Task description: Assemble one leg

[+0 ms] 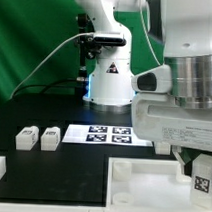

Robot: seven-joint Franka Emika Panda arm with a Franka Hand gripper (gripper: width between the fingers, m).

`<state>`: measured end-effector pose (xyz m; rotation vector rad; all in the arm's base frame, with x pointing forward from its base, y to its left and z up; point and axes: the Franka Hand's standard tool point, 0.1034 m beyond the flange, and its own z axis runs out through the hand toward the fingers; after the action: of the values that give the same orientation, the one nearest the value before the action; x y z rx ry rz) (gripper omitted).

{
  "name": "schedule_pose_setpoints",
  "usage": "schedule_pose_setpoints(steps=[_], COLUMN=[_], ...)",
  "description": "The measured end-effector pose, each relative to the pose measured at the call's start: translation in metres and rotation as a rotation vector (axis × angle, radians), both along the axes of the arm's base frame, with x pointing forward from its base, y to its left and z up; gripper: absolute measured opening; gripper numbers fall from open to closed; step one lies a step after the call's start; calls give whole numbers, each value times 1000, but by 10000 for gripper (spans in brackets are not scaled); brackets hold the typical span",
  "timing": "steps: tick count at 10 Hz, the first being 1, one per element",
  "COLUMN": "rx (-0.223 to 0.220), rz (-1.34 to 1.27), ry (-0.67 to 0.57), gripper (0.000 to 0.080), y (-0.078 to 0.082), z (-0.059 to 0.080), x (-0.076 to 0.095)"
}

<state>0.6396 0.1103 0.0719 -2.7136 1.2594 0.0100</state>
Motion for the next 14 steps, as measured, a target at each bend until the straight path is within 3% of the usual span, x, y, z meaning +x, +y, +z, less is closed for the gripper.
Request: schedule_pose_setpoints(steps=[1,4,6,7,8,9,10,11,12,14], rx=[12,143,176,173,170,169,146,101,64,46], rz=[-161,-737,-888,-861,-823,-820,-683,-449,-285,-105], ry=[20,60,90,85,79,78,55,22,14,-23], gripper=[304,304,304,382,382,557,557,630,644,649], y=[-1,-1,2,2,2,3,4,7,13,17], z=[0,-3,-3,-3,-4,-4,-4,-3,-2,-2], x=[-1,-8,-9,-10,-10,-10,-10,-11,-13,-15])
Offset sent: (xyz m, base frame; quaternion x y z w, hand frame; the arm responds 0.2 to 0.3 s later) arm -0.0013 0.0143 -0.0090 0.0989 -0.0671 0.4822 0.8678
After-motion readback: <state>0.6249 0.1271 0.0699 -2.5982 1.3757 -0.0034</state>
